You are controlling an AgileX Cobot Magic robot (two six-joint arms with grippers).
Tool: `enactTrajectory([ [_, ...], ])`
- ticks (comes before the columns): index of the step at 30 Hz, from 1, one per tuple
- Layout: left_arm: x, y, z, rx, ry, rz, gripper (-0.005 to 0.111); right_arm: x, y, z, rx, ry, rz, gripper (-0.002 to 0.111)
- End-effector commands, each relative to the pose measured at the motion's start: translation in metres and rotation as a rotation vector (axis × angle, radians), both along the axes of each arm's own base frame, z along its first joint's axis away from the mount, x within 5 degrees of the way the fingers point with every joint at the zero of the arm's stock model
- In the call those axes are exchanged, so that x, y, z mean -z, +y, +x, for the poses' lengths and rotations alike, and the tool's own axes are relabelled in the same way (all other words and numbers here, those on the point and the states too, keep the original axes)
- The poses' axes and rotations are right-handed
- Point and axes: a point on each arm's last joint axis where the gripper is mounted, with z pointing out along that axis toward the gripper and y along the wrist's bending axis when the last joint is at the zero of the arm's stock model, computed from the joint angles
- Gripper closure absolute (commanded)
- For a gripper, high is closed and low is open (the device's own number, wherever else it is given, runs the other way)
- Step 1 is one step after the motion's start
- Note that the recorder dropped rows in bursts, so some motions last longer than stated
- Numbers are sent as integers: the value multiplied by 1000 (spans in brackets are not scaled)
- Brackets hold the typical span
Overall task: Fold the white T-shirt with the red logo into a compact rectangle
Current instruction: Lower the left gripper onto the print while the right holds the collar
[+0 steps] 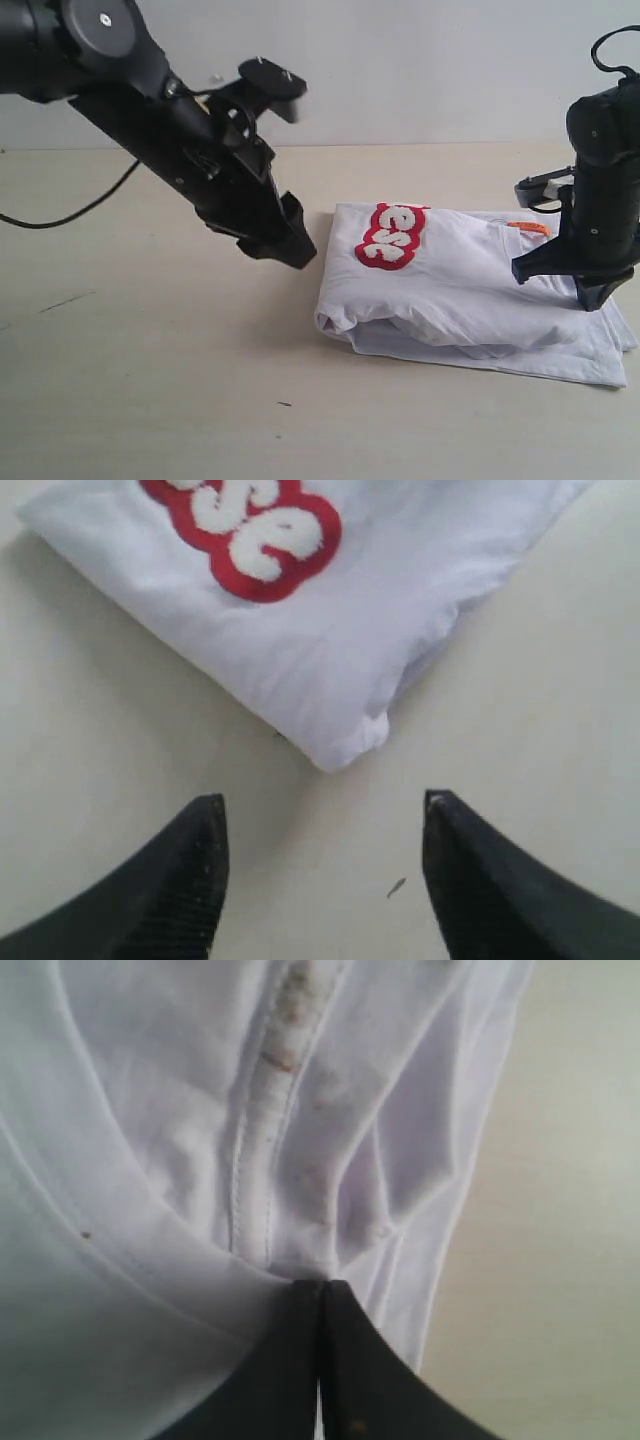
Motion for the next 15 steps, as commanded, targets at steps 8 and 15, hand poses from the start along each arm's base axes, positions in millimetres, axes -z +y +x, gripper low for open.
enactTrajectory([
  [8,39,-49,7,89,-115,-154,101,-15,26,15,-68,-58,126,108],
  [15,85,-66,9,63,-58,-143,107,-19,27,16,-66,-77,139,108],
])
